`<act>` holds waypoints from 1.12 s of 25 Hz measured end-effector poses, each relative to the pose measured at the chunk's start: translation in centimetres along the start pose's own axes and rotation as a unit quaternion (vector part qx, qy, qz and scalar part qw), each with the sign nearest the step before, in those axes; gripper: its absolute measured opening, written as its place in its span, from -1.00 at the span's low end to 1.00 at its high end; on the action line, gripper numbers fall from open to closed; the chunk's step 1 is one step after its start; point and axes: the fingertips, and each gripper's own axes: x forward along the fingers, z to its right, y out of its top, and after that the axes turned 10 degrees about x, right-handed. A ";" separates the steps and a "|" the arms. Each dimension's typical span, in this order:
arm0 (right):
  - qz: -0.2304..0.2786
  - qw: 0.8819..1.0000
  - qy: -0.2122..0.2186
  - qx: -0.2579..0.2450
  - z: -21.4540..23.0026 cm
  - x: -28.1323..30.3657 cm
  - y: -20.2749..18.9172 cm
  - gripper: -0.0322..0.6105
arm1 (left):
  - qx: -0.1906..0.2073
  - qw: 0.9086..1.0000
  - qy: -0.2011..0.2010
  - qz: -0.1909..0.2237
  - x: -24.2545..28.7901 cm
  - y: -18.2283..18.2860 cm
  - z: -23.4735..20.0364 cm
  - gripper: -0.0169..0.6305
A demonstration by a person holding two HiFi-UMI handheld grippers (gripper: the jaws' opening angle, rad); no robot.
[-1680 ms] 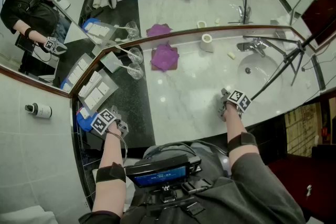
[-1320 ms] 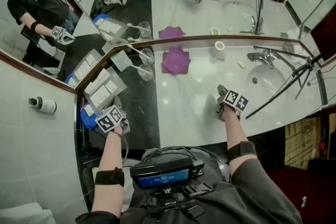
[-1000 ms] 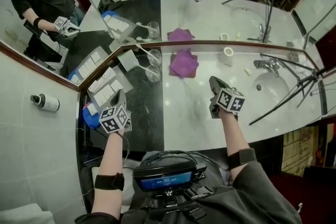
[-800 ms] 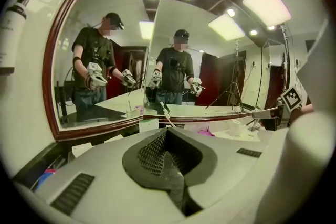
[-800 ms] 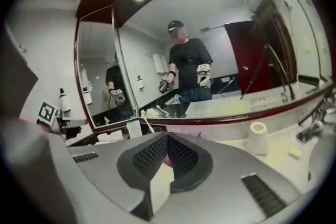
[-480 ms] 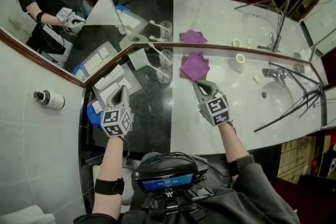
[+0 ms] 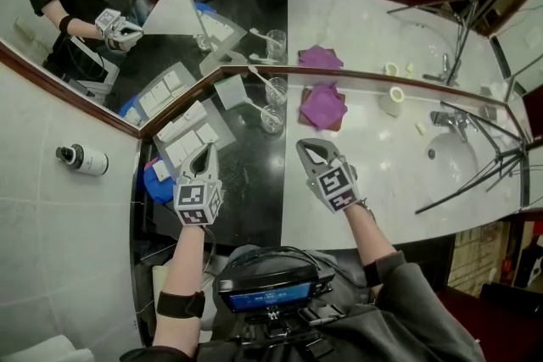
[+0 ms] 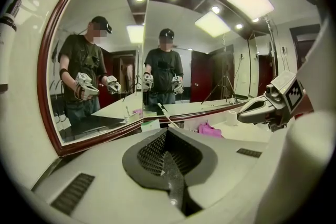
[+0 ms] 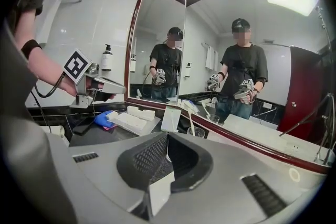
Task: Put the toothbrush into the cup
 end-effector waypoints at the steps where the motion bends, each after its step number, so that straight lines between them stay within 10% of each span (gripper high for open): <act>1: -0.002 1.000 -0.002 -0.001 0.1 0.3 -0.1 -0.83 | 0.001 1.000 0.000 0.001 0.2 0.1 0.0 -0.95; 10: -0.056 0.998 0.013 -0.033 1.0 5.8 -0.9 -0.41 | 0.020 1.000 -0.014 -0.006 2.2 0.0 1.3 -0.95; 28: -0.168 0.974 0.064 -0.140 1.9 19.5 -2.2 -0.30 | 0.017 0.999 -0.040 -0.019 6.5 -1.6 2.9 -0.95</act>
